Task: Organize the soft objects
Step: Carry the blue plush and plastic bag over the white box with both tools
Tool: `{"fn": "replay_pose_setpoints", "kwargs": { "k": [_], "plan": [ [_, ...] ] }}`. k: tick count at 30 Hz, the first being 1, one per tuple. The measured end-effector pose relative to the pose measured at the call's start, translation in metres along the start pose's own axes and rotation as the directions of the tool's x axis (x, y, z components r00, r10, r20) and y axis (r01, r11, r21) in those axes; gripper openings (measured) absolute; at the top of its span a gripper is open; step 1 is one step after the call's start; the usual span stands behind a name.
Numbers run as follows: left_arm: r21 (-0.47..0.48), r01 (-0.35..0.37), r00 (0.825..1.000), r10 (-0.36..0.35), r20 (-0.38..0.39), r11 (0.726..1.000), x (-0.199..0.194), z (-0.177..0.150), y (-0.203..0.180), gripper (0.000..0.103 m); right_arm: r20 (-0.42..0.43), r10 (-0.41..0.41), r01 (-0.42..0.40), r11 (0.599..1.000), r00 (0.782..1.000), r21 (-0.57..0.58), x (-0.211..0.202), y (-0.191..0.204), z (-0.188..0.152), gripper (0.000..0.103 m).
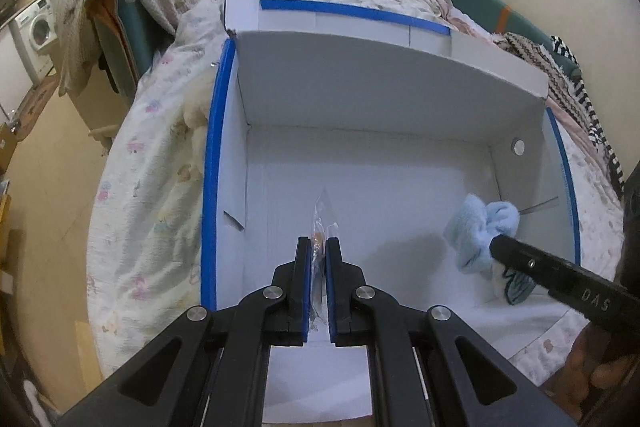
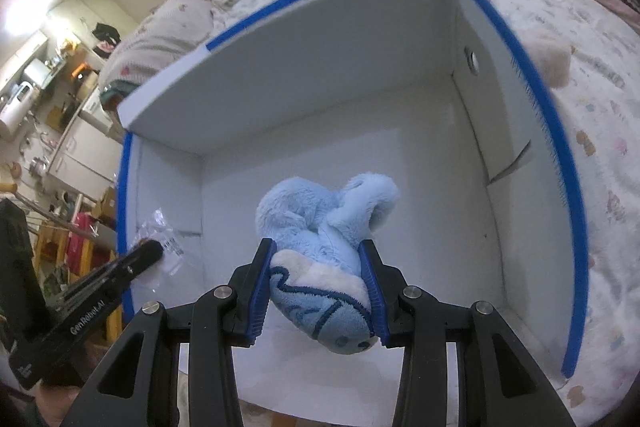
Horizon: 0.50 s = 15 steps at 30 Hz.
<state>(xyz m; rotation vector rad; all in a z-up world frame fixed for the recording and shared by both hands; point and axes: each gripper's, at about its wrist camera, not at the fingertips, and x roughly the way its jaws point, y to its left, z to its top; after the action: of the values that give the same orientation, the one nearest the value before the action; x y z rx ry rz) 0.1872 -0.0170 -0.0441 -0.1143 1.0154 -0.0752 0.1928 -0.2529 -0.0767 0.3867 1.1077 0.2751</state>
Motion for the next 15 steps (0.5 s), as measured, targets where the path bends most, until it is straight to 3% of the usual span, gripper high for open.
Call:
{"fn": "replay_pose_setpoints", "kwargs": {
  "k": [5,9,15],
  "plan": [
    [0.015,-0.007,1.000,0.008,-0.026,1.000,0.009,-0.001,-0.002,0.006,-0.055,-0.025,0.024,1.000,0.998,-0.011,0.009,0.002,-0.004,0.044],
    [-0.001,-0.001,0.999,0.001,-0.036,1.000,0.010,0.001,-0.006,0.006,-0.052,-0.020,0.020,1.000,0.998,0.003,0.008,0.005,-0.002,0.044],
    [0.088,-0.045,0.999,0.045,0.008,0.995,0.009,0.004,-0.019,0.006,-0.071,-0.058,0.056,0.998,0.996,-0.037,0.016,0.004,-0.001,0.044]
  ]
}}
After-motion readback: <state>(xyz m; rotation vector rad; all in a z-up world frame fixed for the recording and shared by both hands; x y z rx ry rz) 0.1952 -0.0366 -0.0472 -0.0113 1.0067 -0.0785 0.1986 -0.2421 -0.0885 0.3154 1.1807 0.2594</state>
